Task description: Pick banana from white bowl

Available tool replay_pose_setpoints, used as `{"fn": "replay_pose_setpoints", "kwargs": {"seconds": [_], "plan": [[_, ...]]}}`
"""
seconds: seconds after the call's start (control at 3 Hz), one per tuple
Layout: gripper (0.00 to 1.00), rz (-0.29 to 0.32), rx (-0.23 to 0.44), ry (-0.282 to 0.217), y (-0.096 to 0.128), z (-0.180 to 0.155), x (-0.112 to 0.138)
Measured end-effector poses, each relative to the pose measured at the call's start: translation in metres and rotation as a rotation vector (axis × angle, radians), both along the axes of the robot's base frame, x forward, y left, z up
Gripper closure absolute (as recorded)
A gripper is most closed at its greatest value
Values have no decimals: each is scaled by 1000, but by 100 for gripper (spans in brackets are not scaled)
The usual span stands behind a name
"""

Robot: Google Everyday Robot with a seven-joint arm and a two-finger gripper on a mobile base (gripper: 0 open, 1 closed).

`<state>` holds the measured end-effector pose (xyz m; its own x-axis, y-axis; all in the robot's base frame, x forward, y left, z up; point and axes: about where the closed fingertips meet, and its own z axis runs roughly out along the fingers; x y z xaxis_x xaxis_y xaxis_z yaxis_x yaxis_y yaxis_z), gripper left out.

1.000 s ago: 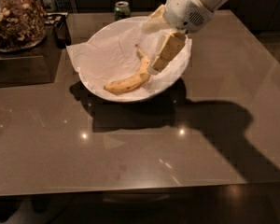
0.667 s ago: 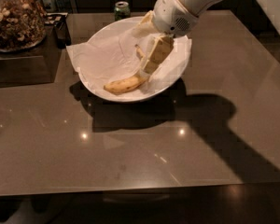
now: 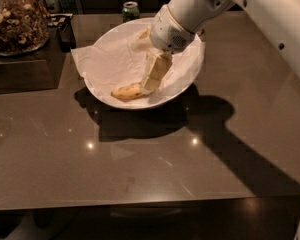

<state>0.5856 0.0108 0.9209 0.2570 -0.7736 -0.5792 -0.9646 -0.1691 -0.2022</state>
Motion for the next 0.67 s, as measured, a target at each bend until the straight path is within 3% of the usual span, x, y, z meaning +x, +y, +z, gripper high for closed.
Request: {"fn": "replay_pose_setpoints", "kwargs": {"seconds": [0.67], "plan": [[23, 76, -78, 19, 28, -41, -8]]}}
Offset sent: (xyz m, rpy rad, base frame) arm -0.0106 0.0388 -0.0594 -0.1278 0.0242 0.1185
